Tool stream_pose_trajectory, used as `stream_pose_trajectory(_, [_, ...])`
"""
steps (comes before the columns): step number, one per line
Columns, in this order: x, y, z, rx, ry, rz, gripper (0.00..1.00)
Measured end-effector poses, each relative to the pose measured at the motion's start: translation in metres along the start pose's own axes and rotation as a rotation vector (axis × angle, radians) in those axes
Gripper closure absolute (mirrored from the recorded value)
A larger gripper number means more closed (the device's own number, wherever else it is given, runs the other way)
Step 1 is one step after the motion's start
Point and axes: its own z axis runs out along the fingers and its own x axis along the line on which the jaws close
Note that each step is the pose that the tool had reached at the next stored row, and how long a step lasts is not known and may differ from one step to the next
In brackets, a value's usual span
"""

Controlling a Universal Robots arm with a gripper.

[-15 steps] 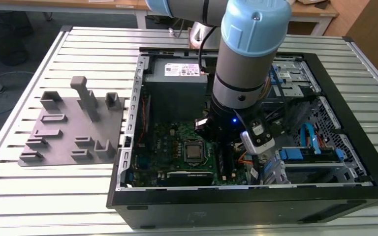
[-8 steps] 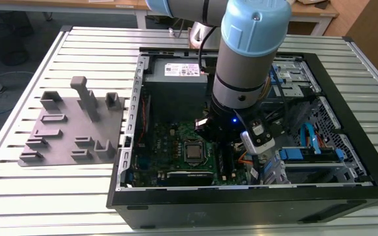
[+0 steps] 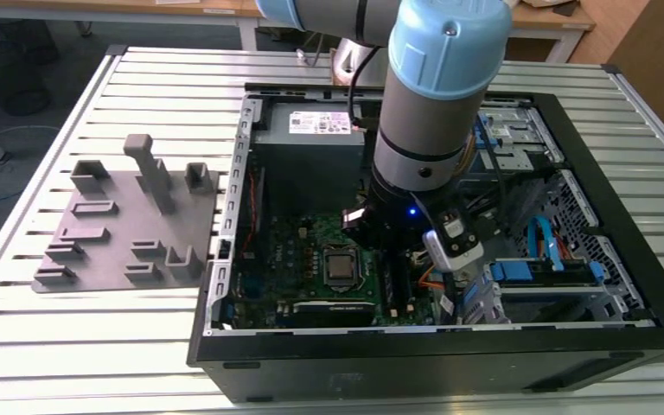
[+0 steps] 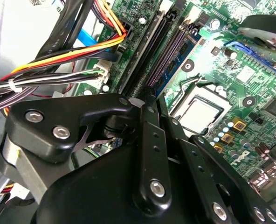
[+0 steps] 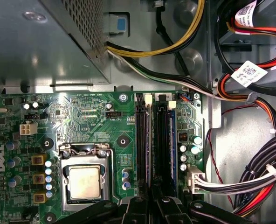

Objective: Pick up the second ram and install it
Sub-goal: 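Insert the second ram into the second slot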

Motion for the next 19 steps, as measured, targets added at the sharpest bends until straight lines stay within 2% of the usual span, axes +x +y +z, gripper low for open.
stream_pose_trajectory(12, [-0.0011,0.0,0.0,-0.0015,0.0002,-0.059,0.86])
stream_pose_trajectory(19, [-0.001,0.0,0.0035,-0.0015,0.0005,-0.062,0.86])
